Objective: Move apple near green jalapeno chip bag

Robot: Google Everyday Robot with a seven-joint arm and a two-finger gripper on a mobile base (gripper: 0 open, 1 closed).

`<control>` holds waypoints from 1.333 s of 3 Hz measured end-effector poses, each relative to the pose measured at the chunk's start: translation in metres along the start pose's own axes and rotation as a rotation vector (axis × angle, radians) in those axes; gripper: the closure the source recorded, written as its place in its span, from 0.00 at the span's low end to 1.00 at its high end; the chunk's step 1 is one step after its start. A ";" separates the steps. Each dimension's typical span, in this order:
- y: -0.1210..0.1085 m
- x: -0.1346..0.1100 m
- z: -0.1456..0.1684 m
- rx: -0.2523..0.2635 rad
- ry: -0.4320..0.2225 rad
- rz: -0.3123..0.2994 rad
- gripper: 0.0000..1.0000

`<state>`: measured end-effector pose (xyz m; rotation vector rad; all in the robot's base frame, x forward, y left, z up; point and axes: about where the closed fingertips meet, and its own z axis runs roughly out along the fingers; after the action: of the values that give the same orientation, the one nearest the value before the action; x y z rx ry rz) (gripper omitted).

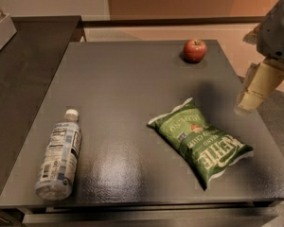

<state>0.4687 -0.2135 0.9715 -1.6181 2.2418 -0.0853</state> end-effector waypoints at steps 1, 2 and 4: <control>-0.040 -0.010 0.025 0.044 -0.057 0.092 0.00; -0.078 -0.019 0.049 0.067 -0.108 0.152 0.00; -0.148 -0.038 0.102 0.076 -0.229 0.269 0.00</control>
Offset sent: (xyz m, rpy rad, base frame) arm 0.1461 -0.0033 -0.0308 0.2029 -0.1065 -0.1917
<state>0.6468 -0.2117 0.9262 -1.2083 2.2242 0.0809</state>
